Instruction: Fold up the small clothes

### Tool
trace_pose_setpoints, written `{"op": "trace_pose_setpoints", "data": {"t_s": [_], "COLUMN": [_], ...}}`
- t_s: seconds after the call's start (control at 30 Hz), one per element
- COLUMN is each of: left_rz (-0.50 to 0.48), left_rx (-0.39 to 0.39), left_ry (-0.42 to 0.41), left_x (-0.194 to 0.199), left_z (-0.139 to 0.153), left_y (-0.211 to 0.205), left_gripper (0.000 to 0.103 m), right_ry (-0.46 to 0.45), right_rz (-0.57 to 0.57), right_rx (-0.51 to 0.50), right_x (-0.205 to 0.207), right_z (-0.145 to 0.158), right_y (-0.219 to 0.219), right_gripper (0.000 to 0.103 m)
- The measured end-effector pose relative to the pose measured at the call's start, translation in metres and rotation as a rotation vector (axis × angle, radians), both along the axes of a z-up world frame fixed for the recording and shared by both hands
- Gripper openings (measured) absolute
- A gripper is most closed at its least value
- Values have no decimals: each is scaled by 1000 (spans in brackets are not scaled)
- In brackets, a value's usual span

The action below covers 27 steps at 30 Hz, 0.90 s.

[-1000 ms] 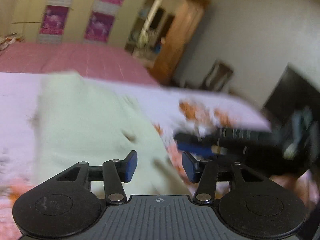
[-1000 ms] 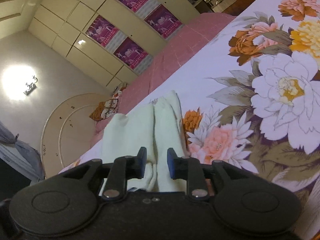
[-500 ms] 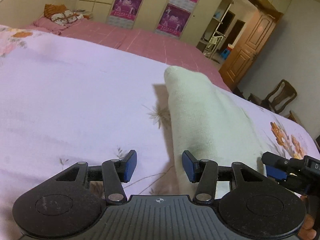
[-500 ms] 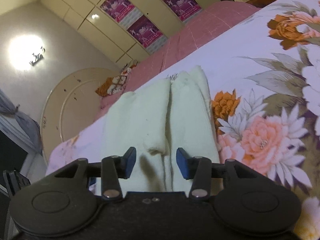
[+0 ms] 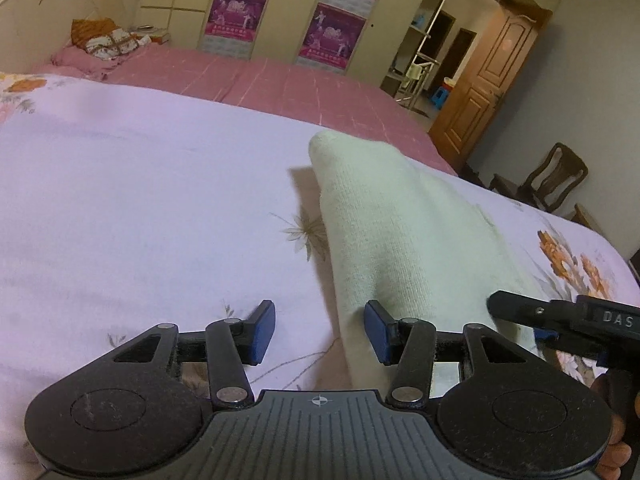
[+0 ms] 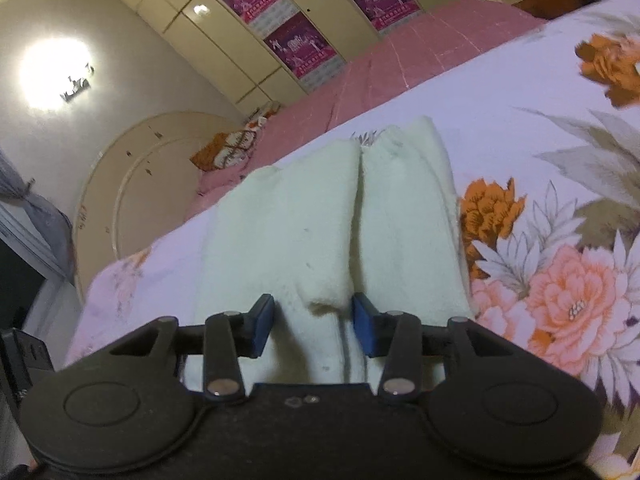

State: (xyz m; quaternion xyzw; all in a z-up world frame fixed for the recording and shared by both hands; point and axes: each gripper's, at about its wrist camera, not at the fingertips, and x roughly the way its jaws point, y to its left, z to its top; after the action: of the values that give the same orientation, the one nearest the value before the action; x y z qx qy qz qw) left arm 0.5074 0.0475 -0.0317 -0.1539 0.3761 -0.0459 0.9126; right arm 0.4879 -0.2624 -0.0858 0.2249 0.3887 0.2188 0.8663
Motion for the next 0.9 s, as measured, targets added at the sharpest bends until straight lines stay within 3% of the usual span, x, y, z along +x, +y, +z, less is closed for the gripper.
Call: {"op": "trace_pose_setpoints", "data": {"t_s": [0.1, 0.17, 0.3, 0.47, 0.57, 0.63, 0.7, 0.8, 0.87, 0.9], "left_rz": [-3, -4, -29, -88, -127, -141, -153, -153, -128, -112], "left_rx": [6, -3, 5, 4, 15, 22, 43, 27, -15, -29], "left_ry": [2, -26, -36, -50, -28, -28, -30, -46, -85, -90], "left_x": [2, -1, 6, 10, 15, 16, 16, 16, 17, 21], "left_z": [1, 9, 9, 15, 9, 10, 11, 23, 29, 31], "left_y": [0, 0, -9, -26, -41, -47, -51, -43, -31, -25], "left_gripper": [50, 50, 50, 50, 50, 50, 50, 50, 50, 50], "right_ry": [-28, -62, -150, -167, -137, -72, -54, -76, -110, -123], "right_rz": [18, 27, 30, 14, -5, -30, -41, -78, -101, -114], "right_rx": [-89, -162, -256, -262, -275, -283, -242, -181, -162, -135], "right_x": [-2, -7, -22, -29, -28, -20, -16, -18, -19, -16], "right_z": [6, 14, 36, 52, 43, 23, 12, 16, 19, 20], "right_y": [15, 26, 34, 12, -4, -10, -17, -25, -32, -38], "right_gripper": [20, 16, 16, 16, 16, 16, 16, 23, 42, 43]}}
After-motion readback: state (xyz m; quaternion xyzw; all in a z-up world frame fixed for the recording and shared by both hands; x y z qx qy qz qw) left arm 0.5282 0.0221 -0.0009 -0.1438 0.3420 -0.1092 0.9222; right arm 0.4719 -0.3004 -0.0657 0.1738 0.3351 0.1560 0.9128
